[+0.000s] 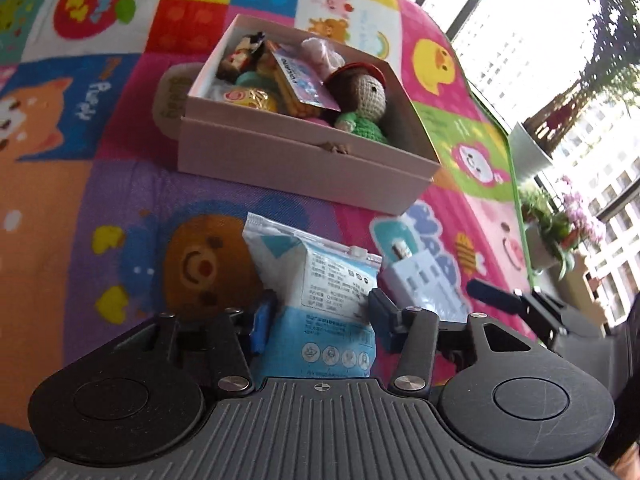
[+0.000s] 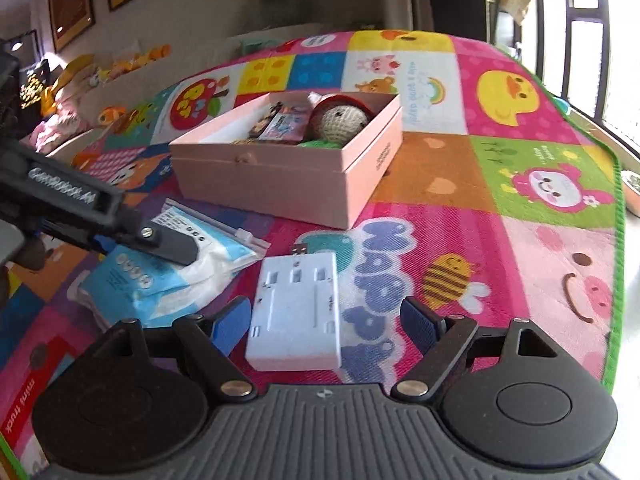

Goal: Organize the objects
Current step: 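Carry the bag over the pink box with left tool while right tool follows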

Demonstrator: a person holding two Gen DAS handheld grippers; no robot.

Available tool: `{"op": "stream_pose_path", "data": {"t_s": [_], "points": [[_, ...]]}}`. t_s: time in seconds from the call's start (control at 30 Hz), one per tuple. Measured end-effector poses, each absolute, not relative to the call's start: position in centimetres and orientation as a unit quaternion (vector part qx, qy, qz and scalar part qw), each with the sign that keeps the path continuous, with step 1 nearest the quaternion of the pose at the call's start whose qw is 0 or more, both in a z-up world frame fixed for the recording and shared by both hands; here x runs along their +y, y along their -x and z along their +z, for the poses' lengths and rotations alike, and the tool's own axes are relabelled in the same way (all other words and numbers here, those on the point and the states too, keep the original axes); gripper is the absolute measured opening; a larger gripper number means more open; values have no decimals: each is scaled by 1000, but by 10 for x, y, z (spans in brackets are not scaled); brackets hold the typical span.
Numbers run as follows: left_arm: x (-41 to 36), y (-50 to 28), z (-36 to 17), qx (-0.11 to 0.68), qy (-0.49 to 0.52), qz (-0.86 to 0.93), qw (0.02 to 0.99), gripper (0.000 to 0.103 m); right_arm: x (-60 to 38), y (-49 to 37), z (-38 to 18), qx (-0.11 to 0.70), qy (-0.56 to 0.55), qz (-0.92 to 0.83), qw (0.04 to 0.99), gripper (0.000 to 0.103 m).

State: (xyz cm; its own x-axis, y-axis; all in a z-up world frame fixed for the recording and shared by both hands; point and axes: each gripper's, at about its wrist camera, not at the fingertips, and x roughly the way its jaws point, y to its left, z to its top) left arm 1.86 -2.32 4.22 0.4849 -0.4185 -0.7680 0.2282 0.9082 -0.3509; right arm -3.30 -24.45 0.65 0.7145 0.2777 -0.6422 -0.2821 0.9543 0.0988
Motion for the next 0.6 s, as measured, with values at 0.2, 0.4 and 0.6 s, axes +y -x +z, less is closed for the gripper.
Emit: {"op": "stream_pose_path", "data": {"t_s": [0.2, 0.4, 0.6], "points": [[-9, -6, 45, 455, 107, -213, 858, 40, -215, 36, 10, 354, 77, 171, 916, 47], [14, -12, 56, 428, 135, -230, 863, 17, -220, 39, 45, 337, 46, 177, 923, 47], [31, -21, 54, 421, 163, -235, 861, 13, -221, 34, 74, 308, 45, 155, 938, 47]]}}
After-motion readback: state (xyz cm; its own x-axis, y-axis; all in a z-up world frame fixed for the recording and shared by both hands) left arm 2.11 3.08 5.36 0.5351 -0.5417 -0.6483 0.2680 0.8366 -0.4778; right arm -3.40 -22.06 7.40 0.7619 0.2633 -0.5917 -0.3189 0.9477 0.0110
